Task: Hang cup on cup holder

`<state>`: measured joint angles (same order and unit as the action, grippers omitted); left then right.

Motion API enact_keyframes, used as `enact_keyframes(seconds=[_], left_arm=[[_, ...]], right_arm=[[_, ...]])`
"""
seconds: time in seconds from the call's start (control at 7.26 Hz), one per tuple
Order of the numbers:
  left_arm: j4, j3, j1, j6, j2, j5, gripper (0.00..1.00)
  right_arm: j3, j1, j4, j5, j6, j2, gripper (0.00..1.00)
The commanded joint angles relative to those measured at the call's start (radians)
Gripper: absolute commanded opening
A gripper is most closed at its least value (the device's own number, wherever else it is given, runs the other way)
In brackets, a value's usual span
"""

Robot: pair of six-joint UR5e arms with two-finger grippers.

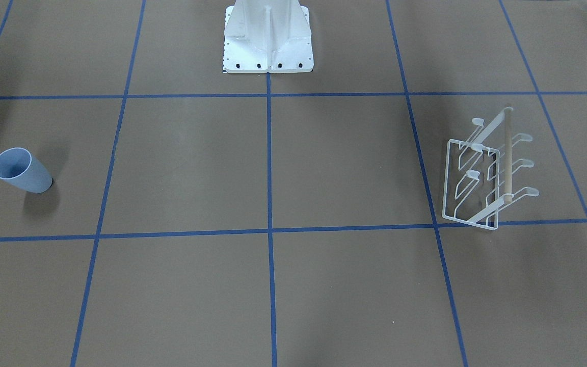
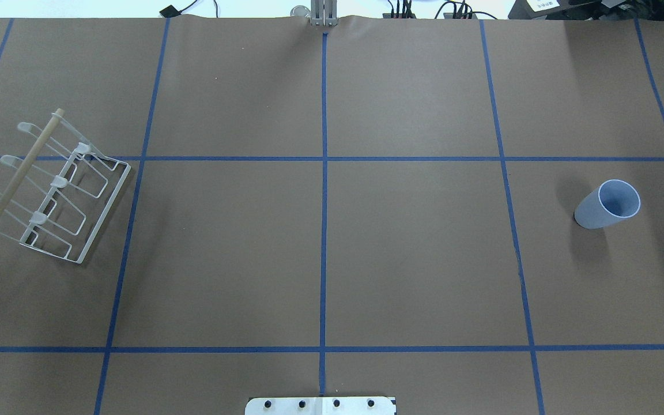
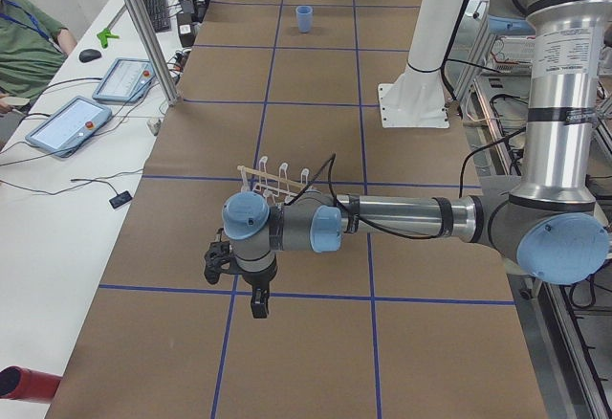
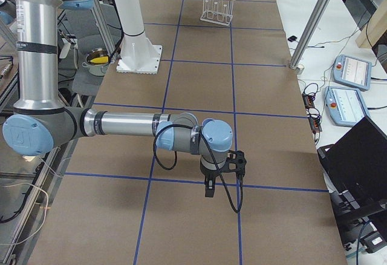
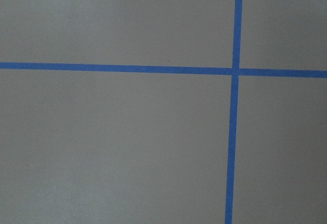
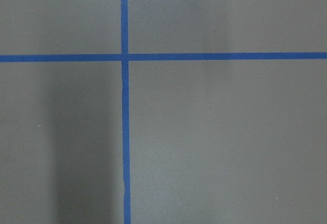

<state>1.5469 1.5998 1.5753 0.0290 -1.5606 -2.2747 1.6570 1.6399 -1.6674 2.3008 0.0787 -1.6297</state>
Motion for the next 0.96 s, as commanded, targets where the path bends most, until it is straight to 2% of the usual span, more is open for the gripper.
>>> enact_keyframes(seconds=[0.0,0.83], left_arm=[[-0.001,0.002,0.000,0.000,0.001,0.001,0.98],[-0.002,0.003,0.000,0.006,-0.004,-0.003,0.98]], right_arm=[[0.001,0.000,0.000,0.002,0.001,0.001,1.00],[0.003,-0.002,0.055,-0.003,-0.002,-0.007,1.00]])
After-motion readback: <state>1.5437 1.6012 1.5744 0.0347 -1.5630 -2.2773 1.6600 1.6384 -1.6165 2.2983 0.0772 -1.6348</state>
